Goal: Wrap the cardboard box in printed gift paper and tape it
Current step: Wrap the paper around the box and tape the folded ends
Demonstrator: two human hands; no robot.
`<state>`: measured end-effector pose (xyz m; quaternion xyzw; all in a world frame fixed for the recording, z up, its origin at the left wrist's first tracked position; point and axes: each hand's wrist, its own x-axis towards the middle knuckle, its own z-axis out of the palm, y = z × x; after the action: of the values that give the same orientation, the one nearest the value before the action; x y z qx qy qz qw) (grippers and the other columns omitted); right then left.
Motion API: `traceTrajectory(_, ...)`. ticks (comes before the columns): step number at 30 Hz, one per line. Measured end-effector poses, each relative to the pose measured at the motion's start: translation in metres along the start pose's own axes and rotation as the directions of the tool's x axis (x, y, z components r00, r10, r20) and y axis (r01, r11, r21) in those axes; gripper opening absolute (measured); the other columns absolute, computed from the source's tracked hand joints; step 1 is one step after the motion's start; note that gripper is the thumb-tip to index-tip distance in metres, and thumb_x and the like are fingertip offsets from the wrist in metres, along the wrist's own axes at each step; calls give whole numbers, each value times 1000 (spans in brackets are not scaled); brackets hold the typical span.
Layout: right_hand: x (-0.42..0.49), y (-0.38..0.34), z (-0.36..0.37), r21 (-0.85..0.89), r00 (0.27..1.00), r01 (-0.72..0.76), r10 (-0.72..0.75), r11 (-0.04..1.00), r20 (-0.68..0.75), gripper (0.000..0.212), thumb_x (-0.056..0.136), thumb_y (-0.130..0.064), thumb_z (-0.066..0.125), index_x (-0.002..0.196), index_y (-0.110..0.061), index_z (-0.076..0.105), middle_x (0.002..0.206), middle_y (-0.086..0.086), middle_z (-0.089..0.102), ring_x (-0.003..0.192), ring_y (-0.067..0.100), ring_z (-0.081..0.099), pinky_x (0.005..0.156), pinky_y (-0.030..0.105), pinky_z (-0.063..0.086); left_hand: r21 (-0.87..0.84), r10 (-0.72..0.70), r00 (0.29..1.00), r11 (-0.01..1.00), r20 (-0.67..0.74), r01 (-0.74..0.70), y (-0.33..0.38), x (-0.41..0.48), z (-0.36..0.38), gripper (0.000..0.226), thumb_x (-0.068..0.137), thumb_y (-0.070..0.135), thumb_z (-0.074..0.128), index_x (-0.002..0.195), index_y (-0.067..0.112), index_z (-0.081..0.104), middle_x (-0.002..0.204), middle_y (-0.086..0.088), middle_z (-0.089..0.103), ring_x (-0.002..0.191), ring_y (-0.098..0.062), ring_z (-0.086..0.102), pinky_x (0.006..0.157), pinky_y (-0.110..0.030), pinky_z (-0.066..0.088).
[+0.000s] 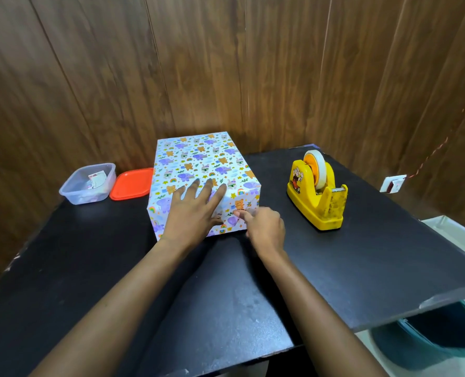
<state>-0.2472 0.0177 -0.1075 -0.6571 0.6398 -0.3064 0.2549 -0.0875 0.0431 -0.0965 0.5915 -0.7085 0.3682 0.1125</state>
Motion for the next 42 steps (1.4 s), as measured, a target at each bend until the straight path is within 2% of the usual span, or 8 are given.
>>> traceTrajectory(5, 15, 18, -22, 151, 987, -39, 14, 988, 162, 43, 81, -45, 68, 62, -9, 55, 59, 10, 67, 51, 18, 61, 64, 30, 53, -14, 2, 1000, 1000, -8, -2, 1, 0, -1, 91, 55, 55, 81, 128, 20, 40, 123, -12, 61, 108, -36, 61, 79, -46, 49)
traceTrajectory(10, 6, 14, -33, 196, 910, 72, -145, 978, 388, 29, 94, -14, 53, 65, -13, 55, 55, 3, 61, 47, 10, 56, 52, 19, 45, -11, -1, 1000, 1000, -3, 1, 1, 0, 0, 92, 54, 55, 81, 128, 20, 39, 123, -12, 61, 108, -36, 61, 79, -47, 49)
traceTrajectory(16, 4, 1, -22, 129, 924, 240, -267, 962, 273, 31, 94, -12, 48, 64, -18, 55, 54, -6, 59, 52, 4, 54, 57, 20, 42, -19, -9, 1000, 1000, 3, 9, 2, 0, -2, 91, 55, 54, 81, 128, 20, 39, 123, -12, 61, 107, -36, 61, 79, -47, 49)
traceTrajectory(28, -10, -21, -4, -140, 983, 183, -176, 973, 58, 23, 96, -18, 46, 103, -3, 62, 107, 14, 64, 100, 33, 58, 76, 31, 44, -17, -8, 1000, 1000, -12, 8, 1, -1, -1, 91, 55, 56, 80, 128, 21, 40, 124, -11, 61, 108, -35, 61, 80, -45, 49)
traceTrajectory(33, -9, -18, -4, -83, 998, 57, -54, 995, 30, 27, 94, -29, 53, 100, -6, 66, 103, 14, 67, 100, 32, 60, 76, 31, 45, -17, -7, 1000, 1000, -10, 6, 1, -1, -1, 91, 55, 56, 80, 128, 21, 39, 123, -11, 61, 108, -35, 61, 80, -46, 49)
traceTrajectory(36, 3, -2, -11, 105, 996, -64, 57, 992, 66, 32, 82, -45, 67, 77, -14, 69, 79, 12, 71, 81, 27, 68, 73, 31, 52, -14, -2, 1000, 1000, -17, 2, 1, -1, -1, 91, 55, 56, 80, 128, 20, 39, 123, -12, 61, 108, -35, 61, 80, -46, 49)
traceTrajectory(39, 9, 9, -20, 203, 983, -66, 29, 977, 182, 29, 83, -32, 69, 68, -8, 62, 63, 10, 68, 60, 22, 64, 75, 40, 57, -16, 2, 1000, 1000, -24, -2, 1, -1, -2, 91, 54, 55, 82, 127, 20, 40, 123, -11, 62, 107, -35, 61, 79, -46, 49)
traceTrajectory(42, 7, 12, -23, 77, 970, 40, -57, 996, 236, 20, 91, -19, 59, 83, -1, 64, 70, 11, 69, 67, 24, 65, 77, 42, 56, -14, -5, 1000, 1000, -19, 4, 1, -1, -2, 91, 54, 55, 81, 128, 20, 40, 123, -11, 61, 108, -35, 61, 80, -46, 49)
